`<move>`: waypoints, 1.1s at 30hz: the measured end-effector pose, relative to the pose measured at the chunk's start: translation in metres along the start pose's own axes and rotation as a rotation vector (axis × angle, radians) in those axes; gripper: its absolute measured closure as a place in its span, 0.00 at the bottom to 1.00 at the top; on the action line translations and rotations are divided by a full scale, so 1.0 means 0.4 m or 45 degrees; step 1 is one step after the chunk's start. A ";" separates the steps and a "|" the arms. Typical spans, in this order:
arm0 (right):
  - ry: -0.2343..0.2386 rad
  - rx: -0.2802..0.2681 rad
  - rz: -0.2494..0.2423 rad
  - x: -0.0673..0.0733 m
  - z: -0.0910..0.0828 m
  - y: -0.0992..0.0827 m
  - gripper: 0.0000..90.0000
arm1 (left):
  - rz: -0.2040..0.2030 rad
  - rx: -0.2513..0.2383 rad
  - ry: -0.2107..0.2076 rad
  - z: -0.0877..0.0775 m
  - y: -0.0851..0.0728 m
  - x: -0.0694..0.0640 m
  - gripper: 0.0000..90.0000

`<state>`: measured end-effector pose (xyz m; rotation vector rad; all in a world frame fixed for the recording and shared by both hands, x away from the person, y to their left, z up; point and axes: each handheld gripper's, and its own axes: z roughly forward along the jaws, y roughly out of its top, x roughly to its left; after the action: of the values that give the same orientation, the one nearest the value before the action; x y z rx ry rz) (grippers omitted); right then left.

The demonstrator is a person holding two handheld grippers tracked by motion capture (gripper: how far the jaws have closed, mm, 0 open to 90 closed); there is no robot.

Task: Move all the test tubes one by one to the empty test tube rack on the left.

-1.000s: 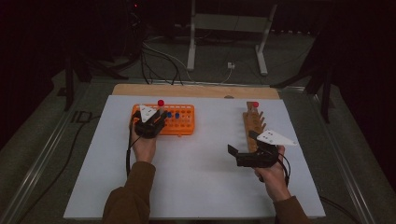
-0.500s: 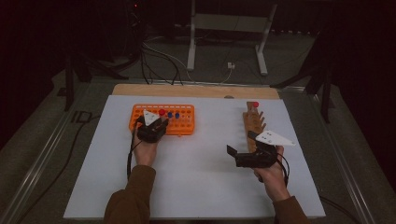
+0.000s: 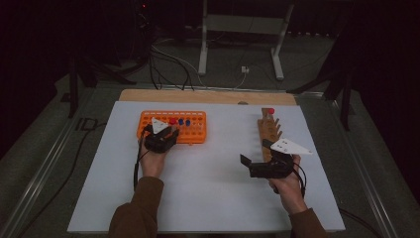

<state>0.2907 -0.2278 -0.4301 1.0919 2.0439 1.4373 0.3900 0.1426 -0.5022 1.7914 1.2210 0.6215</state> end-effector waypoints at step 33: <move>-0.011 -0.021 -0.002 0.000 -0.007 0.016 0.00 | -0.051 -0.137 -0.042 -0.286 -0.043 0.016 0.01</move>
<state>0.2909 -0.2284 -0.4230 1.0875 2.0234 1.4434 0.2953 0.1935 -0.4594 1.6776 1.1766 0.6209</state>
